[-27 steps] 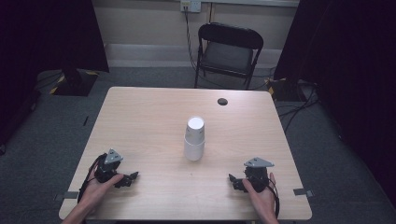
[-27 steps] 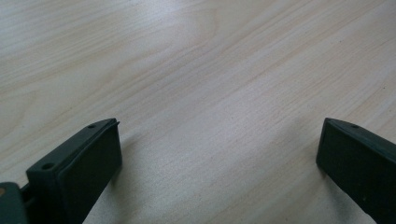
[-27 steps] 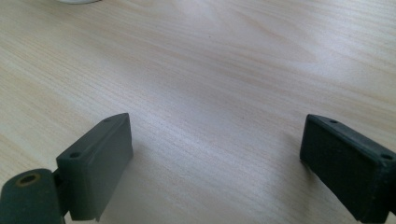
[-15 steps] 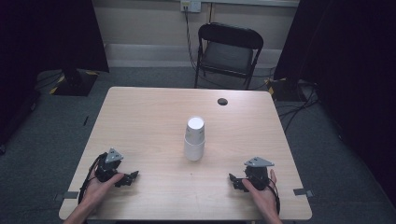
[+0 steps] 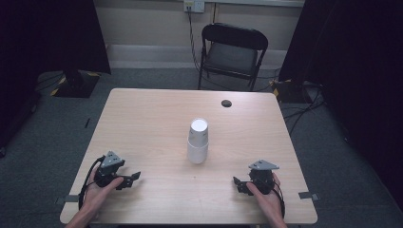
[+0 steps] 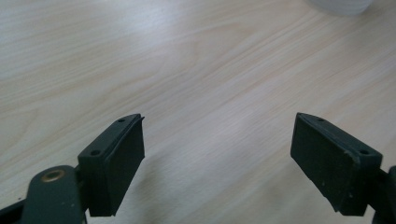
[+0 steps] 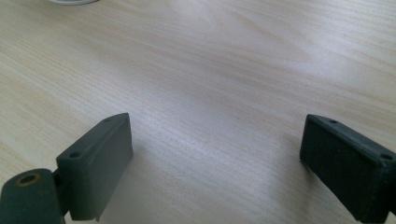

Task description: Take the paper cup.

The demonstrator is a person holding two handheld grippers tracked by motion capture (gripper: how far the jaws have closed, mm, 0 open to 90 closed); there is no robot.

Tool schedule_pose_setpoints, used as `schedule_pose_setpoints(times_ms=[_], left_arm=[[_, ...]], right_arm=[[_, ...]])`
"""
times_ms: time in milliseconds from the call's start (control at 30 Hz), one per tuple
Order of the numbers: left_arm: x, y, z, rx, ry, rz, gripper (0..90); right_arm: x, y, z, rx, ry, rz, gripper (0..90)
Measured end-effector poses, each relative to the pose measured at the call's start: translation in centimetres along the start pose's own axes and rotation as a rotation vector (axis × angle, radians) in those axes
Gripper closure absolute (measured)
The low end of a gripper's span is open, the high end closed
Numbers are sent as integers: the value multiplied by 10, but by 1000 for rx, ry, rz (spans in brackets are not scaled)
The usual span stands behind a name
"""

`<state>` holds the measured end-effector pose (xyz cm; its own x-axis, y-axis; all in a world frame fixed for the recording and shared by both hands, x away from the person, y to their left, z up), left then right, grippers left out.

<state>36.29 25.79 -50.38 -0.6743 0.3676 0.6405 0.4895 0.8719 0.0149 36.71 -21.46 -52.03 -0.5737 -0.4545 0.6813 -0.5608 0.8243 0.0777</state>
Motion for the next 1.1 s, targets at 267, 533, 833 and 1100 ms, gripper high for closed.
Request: schedule_pose_setpoints(times_ms=[267, 533, 833, 1100], left_arm=[[13, -14, -15, -25, -92, 92, 167], [21, -29, -33, -40, -135, 158, 209], [24, -44, -50, -103, -168, 170, 215], [14, -58, -78, -126, -200, 184, 232]], right_arm=[[0, -1, -1, 9, 3, -10, 90], [0, -1, -1, 9, 3, -10, 90], [0, -1, -1, 8, 3, -10, 90], [-1, -1, -1, 9, 2, -10, 90]])
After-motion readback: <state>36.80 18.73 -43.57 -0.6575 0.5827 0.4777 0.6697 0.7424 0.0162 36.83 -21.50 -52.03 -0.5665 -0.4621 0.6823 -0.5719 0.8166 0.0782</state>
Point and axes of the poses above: each handheld gripper's, and its own axes: x roughly backward along the jaws, z roughly out of its underside, y roughly to its left, the point moved 3 cm from there along -x, roughly forward along the jaws, and after that the axes turned 7 degrees about -z, right-handed, at the moved point
